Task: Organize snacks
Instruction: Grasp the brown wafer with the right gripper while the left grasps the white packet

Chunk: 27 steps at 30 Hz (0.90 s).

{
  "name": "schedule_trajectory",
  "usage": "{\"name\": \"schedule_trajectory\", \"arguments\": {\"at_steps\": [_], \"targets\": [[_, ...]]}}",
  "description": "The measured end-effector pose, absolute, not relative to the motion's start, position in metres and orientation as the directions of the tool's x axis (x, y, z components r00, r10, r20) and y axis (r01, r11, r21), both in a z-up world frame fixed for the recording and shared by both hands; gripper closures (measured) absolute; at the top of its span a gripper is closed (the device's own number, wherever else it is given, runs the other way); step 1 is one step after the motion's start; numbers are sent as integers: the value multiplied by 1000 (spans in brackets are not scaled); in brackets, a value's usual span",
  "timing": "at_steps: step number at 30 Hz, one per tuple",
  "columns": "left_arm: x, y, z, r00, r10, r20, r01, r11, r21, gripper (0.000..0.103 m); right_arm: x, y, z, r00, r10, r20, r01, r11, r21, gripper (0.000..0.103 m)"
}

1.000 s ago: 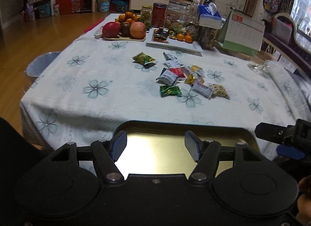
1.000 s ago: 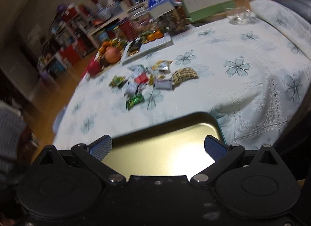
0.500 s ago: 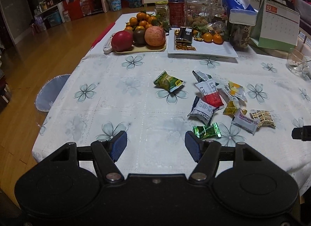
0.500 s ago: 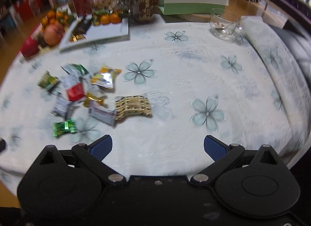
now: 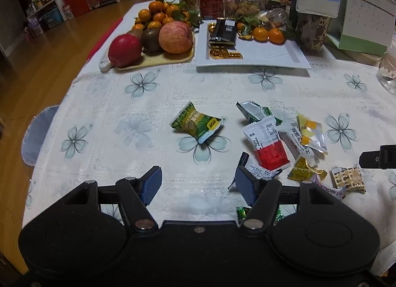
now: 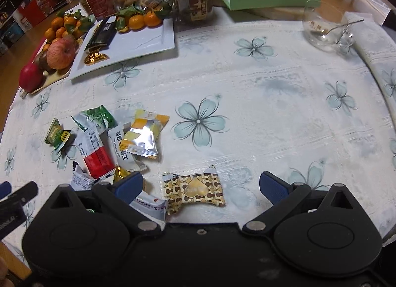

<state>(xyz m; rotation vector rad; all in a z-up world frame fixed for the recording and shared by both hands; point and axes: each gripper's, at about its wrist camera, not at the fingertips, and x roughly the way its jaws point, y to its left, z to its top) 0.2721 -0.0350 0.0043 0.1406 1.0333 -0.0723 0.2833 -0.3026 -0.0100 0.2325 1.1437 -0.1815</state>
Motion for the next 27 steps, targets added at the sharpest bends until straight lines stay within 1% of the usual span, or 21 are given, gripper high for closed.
{"name": "schedule_trajectory", "arguments": {"at_steps": [2, 4, 7, 8, 13, 18, 19, 22, 24, 26, 27], "targets": [[281, -36, -4, 462, 13, -887, 119, 990, 76, 37, 288, -303, -21, 372, -8, -928, 267, 958, 99, 2], [289, -35, -11, 414, -8, -910, 111, 993, 42, 40, 294, -303, -33, 337, -8, -941, 281, 955, 92, 3], [297, -35, -18, 361, -46, -931, 106, 994, -9, 41, 300, -301, -46, 284, -27, -958, 283, 958, 57, 11], [298, -36, -20, 351, -51, -935, 106, 994, -15, 41, 302, -302, -50, 273, -29, -962, 294, 954, 54, 12], [301, -44, -26, 325, -48, -944, 113, 994, -12, 41, 308, -306, -61, 249, 8, -968, 326, 941, 92, 12], [304, -46, -32, 280, -95, -955, 107, 992, -67, 41, 311, -303, -71, 221, -7, -975, 345, 936, 72, 12], [305, -45, -33, 276, -98, -956, 102, 992, -72, 41, 312, -302, -73, 219, -5, -976, 342, 937, 72, 9], [307, -43, -35, 274, -96, -957, 79, 994, -77, 41, 315, -295, -75, 216, -30, -976, 340, 939, 46, 9], [308, -42, -35, 274, -98, -957, 67, 994, -83, 41, 317, -292, -75, 213, -59, -975, 350, 937, 19, 15], [310, -41, -35, 272, -105, -957, 55, 994, -94, 41, 317, -290, -73, 210, -82, -974, 349, 937, -4, 30], [311, -42, -35, 271, -110, -956, 51, 994, -100, 41, 318, -289, -72, 216, -79, -973, 340, 941, -1, 34]]}}
